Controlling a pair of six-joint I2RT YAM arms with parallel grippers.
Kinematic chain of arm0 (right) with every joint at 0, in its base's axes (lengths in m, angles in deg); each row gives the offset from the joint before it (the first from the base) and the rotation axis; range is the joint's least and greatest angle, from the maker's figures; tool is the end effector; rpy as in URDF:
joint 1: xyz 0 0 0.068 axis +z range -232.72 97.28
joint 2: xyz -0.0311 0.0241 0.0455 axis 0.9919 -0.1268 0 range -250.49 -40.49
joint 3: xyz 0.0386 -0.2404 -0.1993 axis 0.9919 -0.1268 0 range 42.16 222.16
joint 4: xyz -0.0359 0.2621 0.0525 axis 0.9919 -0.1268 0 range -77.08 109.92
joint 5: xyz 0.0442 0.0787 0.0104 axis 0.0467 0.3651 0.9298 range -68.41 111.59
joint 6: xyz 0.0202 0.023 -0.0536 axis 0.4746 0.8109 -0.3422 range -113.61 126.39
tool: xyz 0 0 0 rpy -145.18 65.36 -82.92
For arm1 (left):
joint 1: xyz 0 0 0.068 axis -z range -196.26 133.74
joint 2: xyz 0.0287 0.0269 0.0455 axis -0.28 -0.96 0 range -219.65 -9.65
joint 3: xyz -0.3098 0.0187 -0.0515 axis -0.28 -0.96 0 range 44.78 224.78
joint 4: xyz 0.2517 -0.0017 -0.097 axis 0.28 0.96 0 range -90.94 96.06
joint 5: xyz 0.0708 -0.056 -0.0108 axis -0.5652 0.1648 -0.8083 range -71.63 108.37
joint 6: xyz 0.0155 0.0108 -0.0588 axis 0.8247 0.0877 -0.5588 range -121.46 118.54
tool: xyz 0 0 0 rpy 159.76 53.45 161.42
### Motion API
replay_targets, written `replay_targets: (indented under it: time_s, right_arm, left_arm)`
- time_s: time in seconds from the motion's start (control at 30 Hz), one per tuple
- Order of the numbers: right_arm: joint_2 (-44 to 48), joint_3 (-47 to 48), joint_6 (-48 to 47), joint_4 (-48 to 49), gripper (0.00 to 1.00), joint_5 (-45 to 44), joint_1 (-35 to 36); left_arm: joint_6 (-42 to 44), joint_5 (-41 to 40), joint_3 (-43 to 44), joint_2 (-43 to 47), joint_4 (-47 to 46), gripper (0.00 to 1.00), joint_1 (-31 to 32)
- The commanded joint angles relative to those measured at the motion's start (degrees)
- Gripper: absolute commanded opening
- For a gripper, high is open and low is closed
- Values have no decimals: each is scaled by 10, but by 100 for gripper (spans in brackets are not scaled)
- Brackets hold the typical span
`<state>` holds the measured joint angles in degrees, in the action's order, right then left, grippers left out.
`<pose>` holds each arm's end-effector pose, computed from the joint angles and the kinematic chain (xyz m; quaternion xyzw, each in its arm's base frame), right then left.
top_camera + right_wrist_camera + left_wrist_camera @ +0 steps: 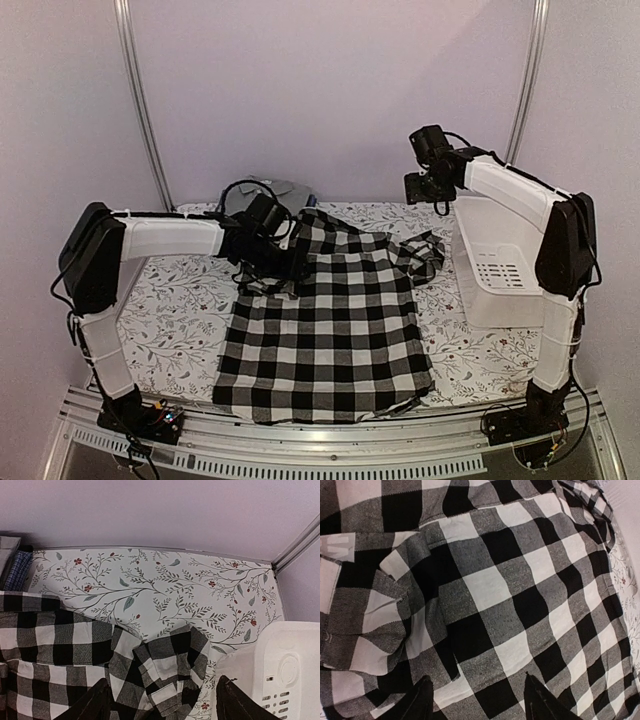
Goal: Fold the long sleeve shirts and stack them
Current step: Adjust the sleeve at the center of the board, then pick up the sleeve from the center of the board.
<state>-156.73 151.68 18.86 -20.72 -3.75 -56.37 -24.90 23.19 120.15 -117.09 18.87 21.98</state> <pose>0.4510 0.2012 0.3333 -0.0306 0.9119 -0.0749 0.4024 0.3379 -0.2712 0.2277 0.1352 0.9347 -0.2014 0.2598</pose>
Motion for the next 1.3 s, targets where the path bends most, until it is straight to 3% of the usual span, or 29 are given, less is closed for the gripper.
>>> replay_targets:
  time_s: [0.0,0.17,0.37,0.57,0.9,1.27]
  right_arm:
    - [42,-50,10,29,72,57,31]
    - [82,-107,20,56,72,80,57]
    - [110,-151,26,65,72,88,74]
    - [134,-192,34,77,72,92,83]
    - [158,-226,42,85,72,93,85]
    - [160,-228,43,87,72,92,88]
  left_arm:
    - [-38,-38,-4,35,-4,65,-17]
    - [-80,-42,-36,68,-13,64,-80]
    - [-81,-10,-58,41,-24,54,-154]
    - [-74,45,-71,9,-62,52,-206]
    - [-92,135,-87,-29,-117,51,-234]
    - [-112,151,-117,-9,-140,25,-231]
